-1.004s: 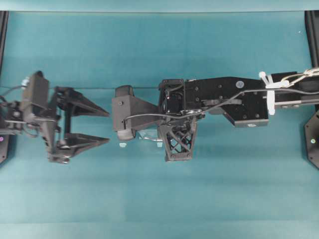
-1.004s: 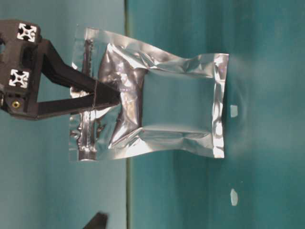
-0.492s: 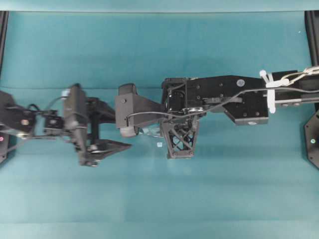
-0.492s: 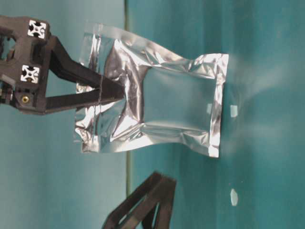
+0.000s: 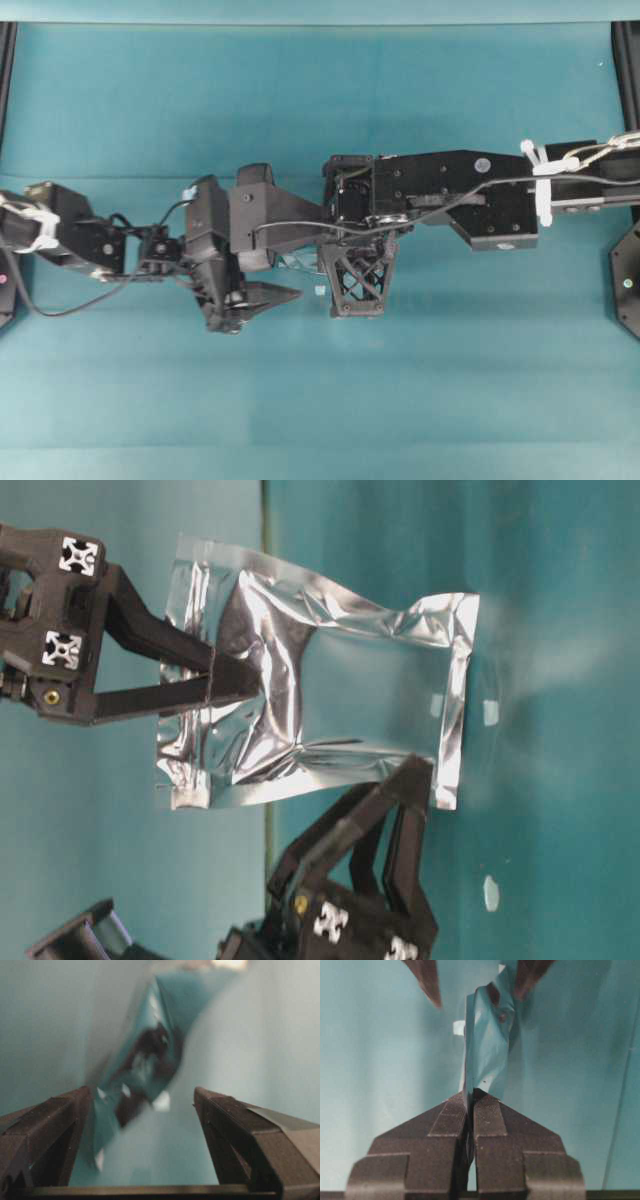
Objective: Hand over the silver zip bag and make it stand upright.
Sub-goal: 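Close the left gripper on the bag's lower edge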
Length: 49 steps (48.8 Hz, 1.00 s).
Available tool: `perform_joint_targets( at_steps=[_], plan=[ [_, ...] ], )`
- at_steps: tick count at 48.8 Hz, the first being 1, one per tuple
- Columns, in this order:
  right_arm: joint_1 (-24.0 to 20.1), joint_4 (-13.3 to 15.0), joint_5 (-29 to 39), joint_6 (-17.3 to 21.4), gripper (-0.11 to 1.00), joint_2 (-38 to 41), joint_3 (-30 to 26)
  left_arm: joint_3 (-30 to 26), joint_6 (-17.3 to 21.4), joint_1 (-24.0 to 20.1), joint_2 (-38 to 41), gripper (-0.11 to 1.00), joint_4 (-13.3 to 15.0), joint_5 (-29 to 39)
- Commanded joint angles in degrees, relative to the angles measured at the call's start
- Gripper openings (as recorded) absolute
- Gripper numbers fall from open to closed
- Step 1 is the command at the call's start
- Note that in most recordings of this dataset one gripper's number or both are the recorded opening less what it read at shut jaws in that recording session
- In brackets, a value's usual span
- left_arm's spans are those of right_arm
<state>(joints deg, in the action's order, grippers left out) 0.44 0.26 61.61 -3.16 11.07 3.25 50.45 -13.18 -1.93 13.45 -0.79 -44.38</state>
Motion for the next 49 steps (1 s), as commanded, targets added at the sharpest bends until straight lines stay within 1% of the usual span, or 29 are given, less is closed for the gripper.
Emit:
perform_joint_targets(
  at_steps=[1,9,17,27,34,49],
  plan=[
    [-0.18,0.09,-0.26,0.62,0.01,-0.97,-0.26,-2.11,0.09,-0.53,0.88,0.90,-0.18,-0.97],
    [-0.18,0.09,-0.26,0.62,0.01,-1.05,-0.18,-4.57,0.97,-0.70,2.99,0.90,-0.18,-0.88],
    [-0.09,0.09,-0.26,0.62,0.01,-1.05,-0.18,-6.06,0.97,-0.62,4.31,0.90,-0.18,-0.70],
    [-0.18,0.09,-0.35,0.62,0.01,-1.05,-0.18,-6.06,0.97,-0.62,4.57,0.89,-0.18,-0.62],
    [-0.09,0.09,-0.35,0.70,0.01,-1.05,-0.18,-6.24,0.97,-0.62,4.83,0.88,-0.18,0.70],
    [-0.18,0.09,-0.35,0.70,0.01,-1.05,-0.18,-7.38,0.97,-0.62,5.19,0.80,-0.18,0.88]
  ],
)
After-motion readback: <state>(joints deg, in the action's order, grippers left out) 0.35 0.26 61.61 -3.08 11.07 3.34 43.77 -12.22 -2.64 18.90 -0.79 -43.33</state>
